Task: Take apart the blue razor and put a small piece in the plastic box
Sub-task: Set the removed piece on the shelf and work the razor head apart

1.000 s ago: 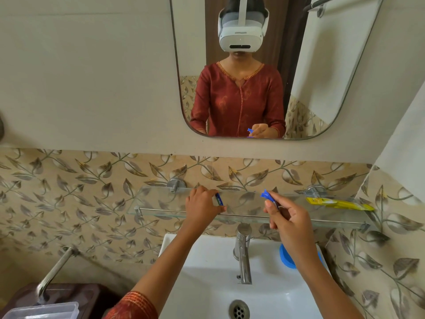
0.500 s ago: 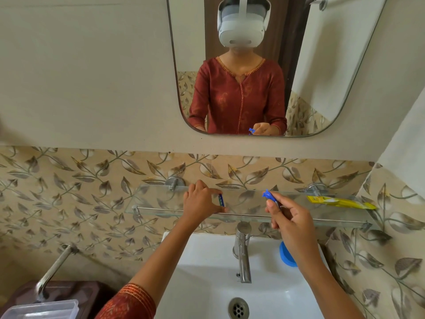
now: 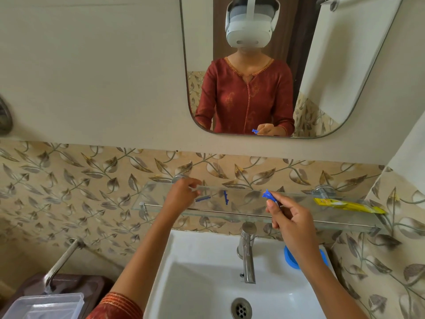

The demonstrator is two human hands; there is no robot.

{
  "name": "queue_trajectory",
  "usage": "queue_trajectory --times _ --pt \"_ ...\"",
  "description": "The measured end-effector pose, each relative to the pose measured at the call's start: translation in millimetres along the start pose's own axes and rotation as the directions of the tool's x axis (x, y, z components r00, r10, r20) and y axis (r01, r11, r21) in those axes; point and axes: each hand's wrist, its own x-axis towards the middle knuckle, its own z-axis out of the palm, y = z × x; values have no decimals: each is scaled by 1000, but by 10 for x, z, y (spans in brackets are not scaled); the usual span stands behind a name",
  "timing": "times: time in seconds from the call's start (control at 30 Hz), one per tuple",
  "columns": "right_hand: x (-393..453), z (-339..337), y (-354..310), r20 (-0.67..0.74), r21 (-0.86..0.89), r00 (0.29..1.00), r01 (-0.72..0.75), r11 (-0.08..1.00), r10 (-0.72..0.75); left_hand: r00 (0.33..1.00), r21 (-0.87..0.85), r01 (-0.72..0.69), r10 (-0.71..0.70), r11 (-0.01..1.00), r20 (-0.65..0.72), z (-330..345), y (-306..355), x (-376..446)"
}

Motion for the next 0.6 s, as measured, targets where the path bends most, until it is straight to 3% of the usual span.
queue_trajectory --times 0.2,0.37,0.43,0.5,0.53,0.6 --pt "17 135 23 34 -22 999 -14 1000 15 999 202 -48 51 978 -10 251 -34 -36" --pt "9 172 100 55 -55 998 -38 998 41 996 156 -67 74 986 -44 316 -26 21" --pt "1 178 121 60 -61 997 -46 997 50 998 29 -41 43 999 -56 299 -32 28" --pt "-4 184 127 71 -57 996 -51 997 55 998 -210 -3 -10 978 -61 237 -19 22" --pt "-3 192 124 75 -55 996 -51 997 55 998 -398 35 -53 917 -34 185 5 3" --pt "8 211 108 83 -51 995 -50 997 54 990 -742 144 -96 654 108 75 57 -42"
